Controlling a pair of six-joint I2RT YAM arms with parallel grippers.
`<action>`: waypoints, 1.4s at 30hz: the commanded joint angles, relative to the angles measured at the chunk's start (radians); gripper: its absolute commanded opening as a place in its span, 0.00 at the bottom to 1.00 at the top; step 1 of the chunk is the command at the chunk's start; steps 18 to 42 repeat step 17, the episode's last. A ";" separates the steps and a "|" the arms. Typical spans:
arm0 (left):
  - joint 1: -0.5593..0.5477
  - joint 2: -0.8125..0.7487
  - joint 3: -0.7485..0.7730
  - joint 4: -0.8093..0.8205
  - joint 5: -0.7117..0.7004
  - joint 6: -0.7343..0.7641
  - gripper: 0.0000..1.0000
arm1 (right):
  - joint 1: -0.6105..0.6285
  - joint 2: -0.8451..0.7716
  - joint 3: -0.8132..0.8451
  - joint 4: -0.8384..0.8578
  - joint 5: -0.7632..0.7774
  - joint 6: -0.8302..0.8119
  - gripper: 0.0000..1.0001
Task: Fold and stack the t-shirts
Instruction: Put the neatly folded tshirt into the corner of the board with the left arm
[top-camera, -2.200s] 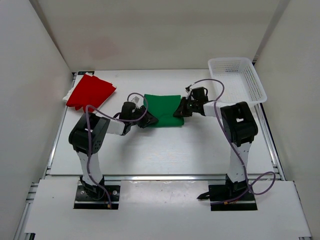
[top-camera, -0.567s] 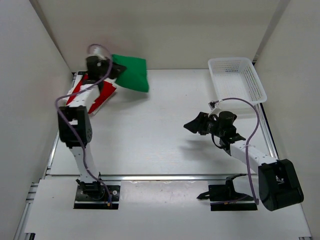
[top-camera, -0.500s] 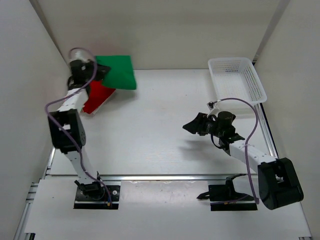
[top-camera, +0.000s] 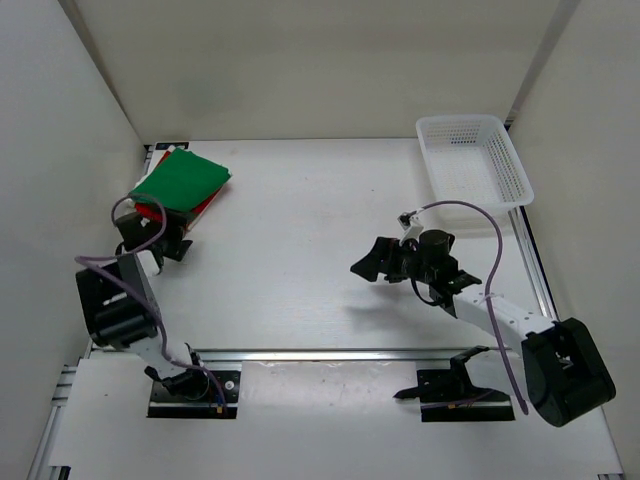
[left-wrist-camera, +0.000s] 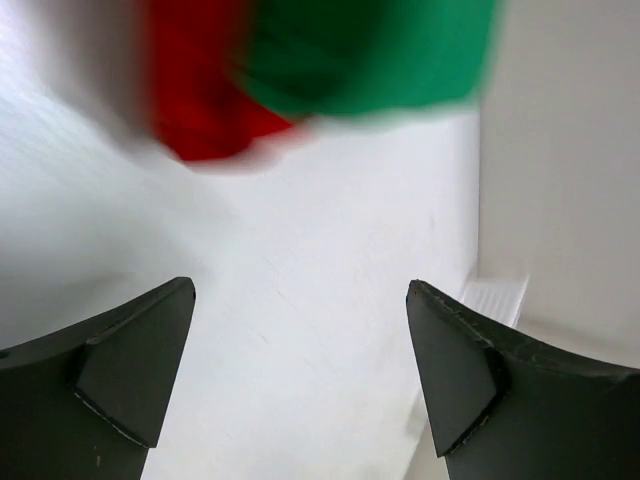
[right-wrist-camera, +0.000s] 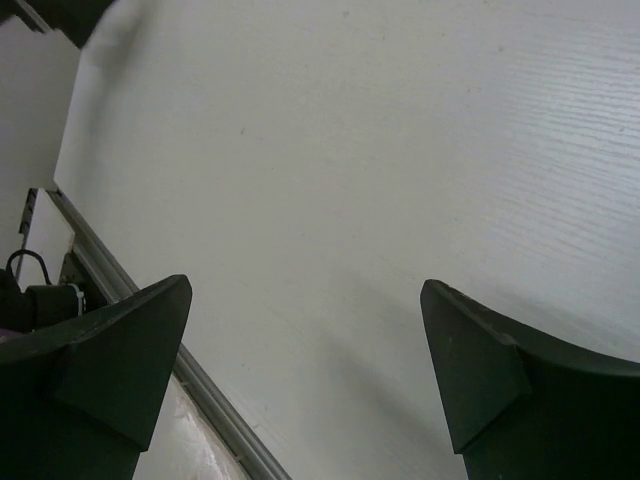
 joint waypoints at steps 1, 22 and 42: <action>-0.123 -0.260 -0.011 -0.062 -0.016 0.137 0.98 | 0.028 -0.044 -0.009 -0.048 0.090 -0.036 0.99; -0.737 -0.788 -0.172 -0.444 -0.035 0.446 0.99 | 0.165 -0.170 0.013 -0.220 0.280 -0.070 1.00; -0.737 -0.788 -0.172 -0.444 -0.035 0.446 0.99 | 0.165 -0.170 0.013 -0.220 0.280 -0.070 1.00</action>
